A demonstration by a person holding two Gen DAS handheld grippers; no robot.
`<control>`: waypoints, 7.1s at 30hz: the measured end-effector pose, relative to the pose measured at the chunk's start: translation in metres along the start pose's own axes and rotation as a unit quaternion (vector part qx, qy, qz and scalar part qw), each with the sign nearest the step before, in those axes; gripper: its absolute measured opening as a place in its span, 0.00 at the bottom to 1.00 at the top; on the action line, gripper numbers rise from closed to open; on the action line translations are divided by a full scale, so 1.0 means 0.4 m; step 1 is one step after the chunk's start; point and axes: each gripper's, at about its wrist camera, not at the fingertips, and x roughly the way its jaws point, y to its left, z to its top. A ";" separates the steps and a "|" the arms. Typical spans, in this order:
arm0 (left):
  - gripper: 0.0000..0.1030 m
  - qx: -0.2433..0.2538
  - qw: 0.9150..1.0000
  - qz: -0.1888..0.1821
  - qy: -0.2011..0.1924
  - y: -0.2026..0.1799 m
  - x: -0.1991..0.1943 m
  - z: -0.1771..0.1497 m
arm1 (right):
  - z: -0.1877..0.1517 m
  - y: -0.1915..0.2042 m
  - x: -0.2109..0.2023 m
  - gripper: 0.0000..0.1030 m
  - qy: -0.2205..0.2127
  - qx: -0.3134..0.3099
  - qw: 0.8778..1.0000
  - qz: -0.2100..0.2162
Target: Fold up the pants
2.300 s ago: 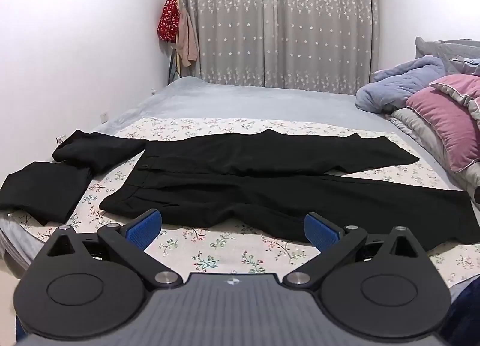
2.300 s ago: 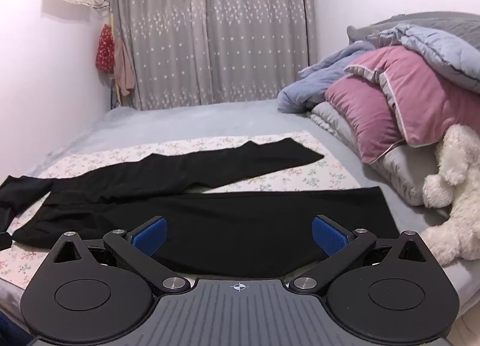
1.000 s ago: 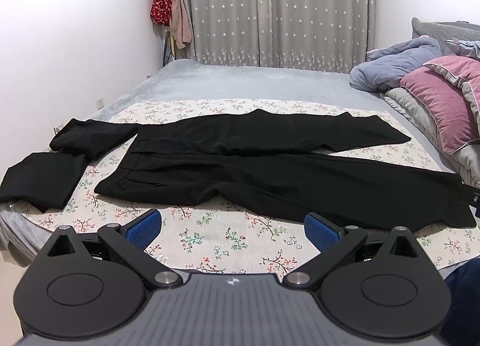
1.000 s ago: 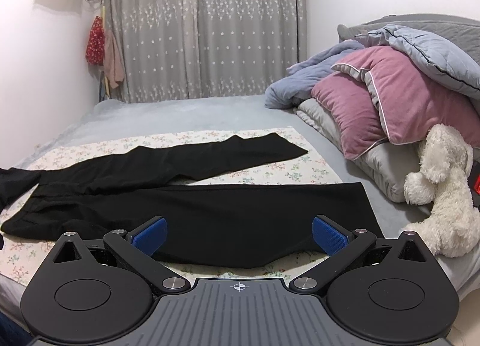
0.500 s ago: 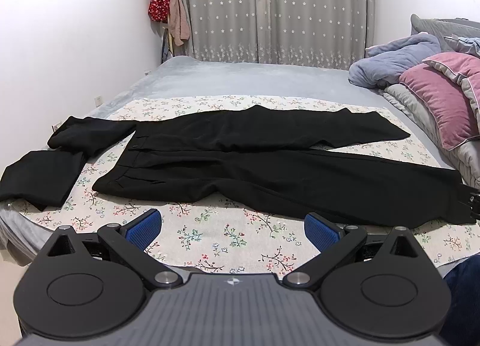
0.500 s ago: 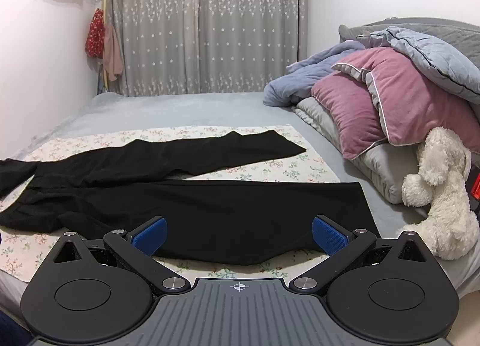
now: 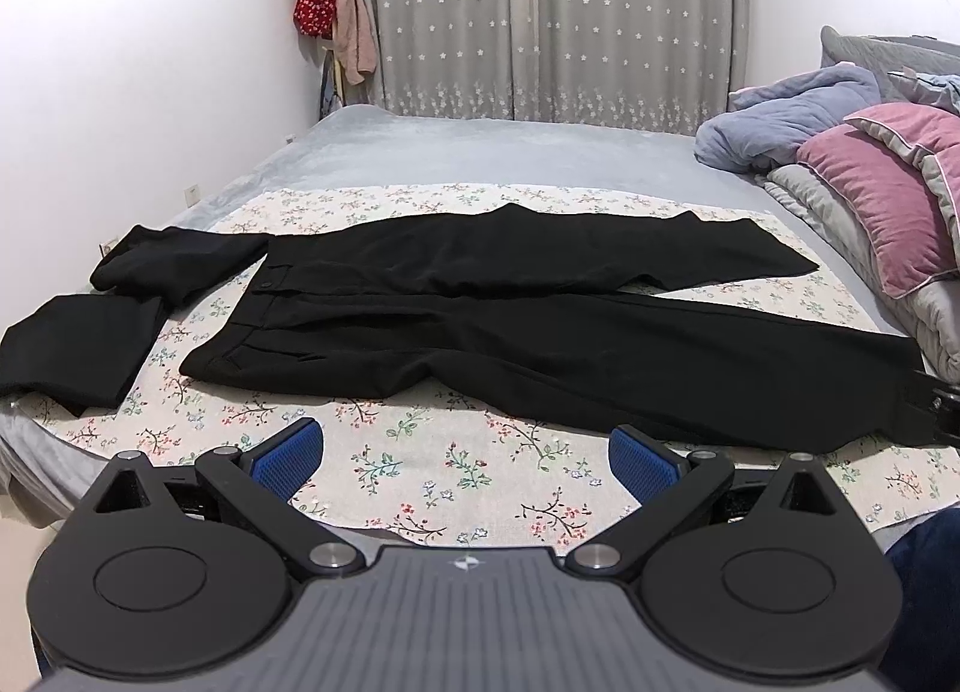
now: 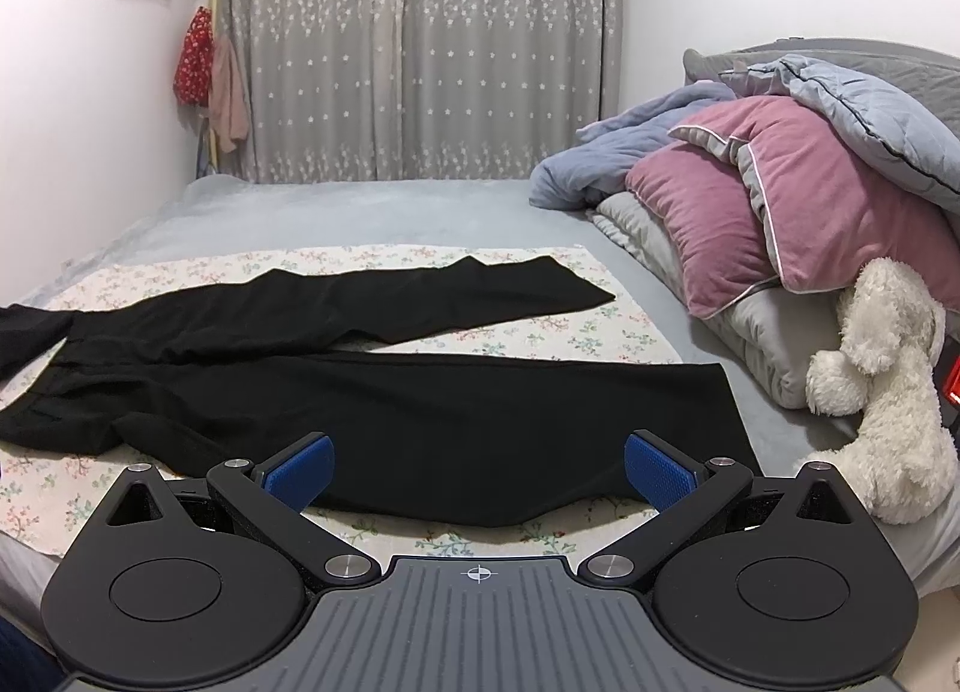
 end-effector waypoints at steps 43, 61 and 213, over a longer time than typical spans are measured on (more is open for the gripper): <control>1.00 -0.053 0.998 0.003 0.030 0.123 0.113 0.040 | -0.043 -0.009 0.077 1.00 0.023 -0.002 1.000 0.009; 0.92 -0.423 0.889 0.055 0.164 0.621 0.585 0.067 | -0.127 -0.133 0.391 1.00 0.179 0.250 0.949 0.075; 0.98 -0.151 0.970 0.162 0.098 0.493 0.976 0.506 | 0.121 -0.341 0.901 0.97 0.188 0.120 0.972 -0.076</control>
